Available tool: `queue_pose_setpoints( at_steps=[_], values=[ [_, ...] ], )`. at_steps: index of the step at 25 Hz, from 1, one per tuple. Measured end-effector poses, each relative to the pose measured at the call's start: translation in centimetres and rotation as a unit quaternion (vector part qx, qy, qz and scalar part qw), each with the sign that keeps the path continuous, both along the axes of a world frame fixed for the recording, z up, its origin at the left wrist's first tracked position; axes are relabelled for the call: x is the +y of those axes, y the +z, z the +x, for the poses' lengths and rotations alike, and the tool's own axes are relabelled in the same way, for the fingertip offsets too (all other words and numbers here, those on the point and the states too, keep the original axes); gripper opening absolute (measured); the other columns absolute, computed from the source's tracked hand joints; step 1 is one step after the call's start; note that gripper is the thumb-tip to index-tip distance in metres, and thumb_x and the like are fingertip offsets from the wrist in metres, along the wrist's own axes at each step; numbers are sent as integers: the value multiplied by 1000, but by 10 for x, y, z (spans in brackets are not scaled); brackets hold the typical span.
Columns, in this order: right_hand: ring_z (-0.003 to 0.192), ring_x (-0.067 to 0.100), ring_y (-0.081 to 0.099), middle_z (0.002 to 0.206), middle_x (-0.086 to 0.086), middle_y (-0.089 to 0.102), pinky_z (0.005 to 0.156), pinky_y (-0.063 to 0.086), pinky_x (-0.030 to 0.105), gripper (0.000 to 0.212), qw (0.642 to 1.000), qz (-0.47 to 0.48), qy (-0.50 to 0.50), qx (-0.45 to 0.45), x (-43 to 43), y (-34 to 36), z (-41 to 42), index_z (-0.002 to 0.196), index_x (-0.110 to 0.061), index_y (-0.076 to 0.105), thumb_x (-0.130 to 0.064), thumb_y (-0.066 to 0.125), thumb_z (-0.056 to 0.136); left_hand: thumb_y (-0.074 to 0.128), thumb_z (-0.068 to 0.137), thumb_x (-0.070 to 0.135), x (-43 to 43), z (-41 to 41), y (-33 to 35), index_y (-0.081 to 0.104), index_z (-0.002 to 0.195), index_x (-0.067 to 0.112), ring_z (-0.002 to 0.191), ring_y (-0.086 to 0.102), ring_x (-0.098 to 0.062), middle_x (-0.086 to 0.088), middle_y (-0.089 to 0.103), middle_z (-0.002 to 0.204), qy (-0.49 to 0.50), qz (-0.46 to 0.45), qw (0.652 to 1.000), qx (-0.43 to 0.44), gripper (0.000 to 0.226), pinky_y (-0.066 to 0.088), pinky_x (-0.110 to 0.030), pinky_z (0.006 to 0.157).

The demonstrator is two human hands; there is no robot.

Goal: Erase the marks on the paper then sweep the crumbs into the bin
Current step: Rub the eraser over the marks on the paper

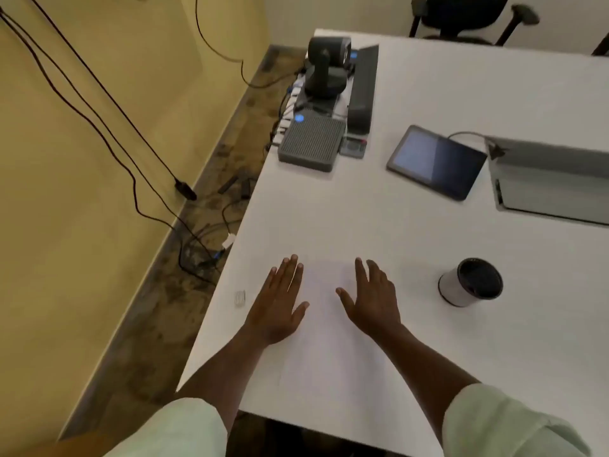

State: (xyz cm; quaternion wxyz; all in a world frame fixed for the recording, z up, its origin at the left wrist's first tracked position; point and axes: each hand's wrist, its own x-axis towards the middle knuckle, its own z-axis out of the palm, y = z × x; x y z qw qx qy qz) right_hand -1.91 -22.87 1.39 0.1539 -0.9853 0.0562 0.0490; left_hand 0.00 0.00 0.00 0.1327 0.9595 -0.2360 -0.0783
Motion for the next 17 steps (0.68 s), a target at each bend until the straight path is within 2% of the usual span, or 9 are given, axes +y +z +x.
queue_pose_setpoints(
  at_steps=[5, 8, 10, 12, 14, 15, 17],
  values=[
    [138, 38, 43, 155, 21, 39, 106, 42, 48, 74, 996, -13, 30, 78, 5, -37, -21, 145, -8, 44, -59, 49, 91, 33, 101, 54, 6, -32, -46, 2, 162, 11, 159, -8, -24, -9, -6, 172, -27, 35, 998, 51, 81, 14, -51, 128],
    [134, 35, 46, 149, 17, 46, 105, 43, 46, 64, 998, 22, 16, 58, 22, -32, -12, 140, -9, 51, -53, 55, 93, 31, 101, 58, 6, -42, -59, 4, 162, 11, 159, -7, -26, -11, -3, 172, -23, 34, 997, 65, 81, 13, -52, 128],
    [124, 30, 55, 138, 13, 57, 97, 49, 41, 54, 997, 68, 36, 26, 48, -19, 1, 135, -11, 57, -46, 57, 94, 33, 101, 59, 1, -46, -63, 8, 162, 10, 159, -4, -27, -12, 1, 172, -1, 11, 998, 60, 83, 7, -50, 129],
    [116, 24, 59, 130, 7, 62, 91, 51, 37, 42, 987, 129, 99, 17, 89, -7, 17, 131, -16, 60, -40, 57, 97, 38, 101, 57, -2, -50, -63, 19, 161, 9, 158, 11, -31, -15, 21, 169, 11, -26, 997, 76, 79, 9, -46, 129],
    [117, 23, 60, 132, 5, 61, 91, 52, 36, 40, 969, 166, 179, 34, 131, -3, 31, 134, -19, 58, -34, 58, 98, 46, 99, 51, -2, -54, -65, 36, 154, 15, 147, 40, -36, -15, 51, 152, 22, -67, 993, 91, 66, 25, -39, 123],
    [119, 24, 59, 135, 6, 59, 92, 53, 36, 41, 960, 170, 218, 40, 150, -6, 37, 138, -19, 55, -29, 59, 98, 49, 99, 49, -2, -56, -66, 36, 153, 16, 146, 41, -37, -15, 54, 149, 23, -74, 993, 88, 65, 25, -36, 122],
    [122, 28, 56, 143, 10, 52, 92, 54, 38, 47, 947, 147, 282, 45, 179, -17, 45, 144, -20, 51, -17, 59, 98, 47, 99, 55, -1, -55, -69, 22, 160, 10, 157, 14, -33, -15, 32, 164, 22, -42, 997, 57, 79, 4, -36, 129]
  ],
)
